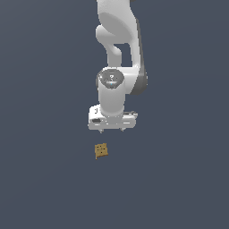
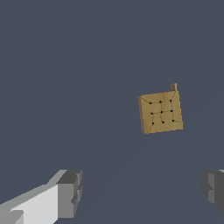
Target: Pick up the object and move it to a goal position.
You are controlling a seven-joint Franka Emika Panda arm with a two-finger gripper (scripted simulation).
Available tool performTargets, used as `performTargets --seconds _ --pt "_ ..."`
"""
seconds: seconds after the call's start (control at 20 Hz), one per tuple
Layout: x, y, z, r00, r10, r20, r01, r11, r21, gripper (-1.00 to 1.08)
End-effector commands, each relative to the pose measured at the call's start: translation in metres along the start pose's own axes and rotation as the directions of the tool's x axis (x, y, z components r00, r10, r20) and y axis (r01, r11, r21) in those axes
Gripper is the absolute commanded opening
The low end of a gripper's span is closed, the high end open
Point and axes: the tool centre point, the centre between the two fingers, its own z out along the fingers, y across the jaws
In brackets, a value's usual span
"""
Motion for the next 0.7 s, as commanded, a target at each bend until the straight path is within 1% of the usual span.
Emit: performTargets --seconds 0.0,0.3,0.65 --pt "0.009 0.009 0.01 1.0 -0.02 0.0 0.02 1.0 0.001 1.0" --pt "0.033 0.034 0.039 0.997 -0.076 -0.001 0.076 0.997 0.006 1.0" --pt "0.048 0.054 0.063 0.993 -0.118 -0.004 0.118 0.993 0.012 1.0"
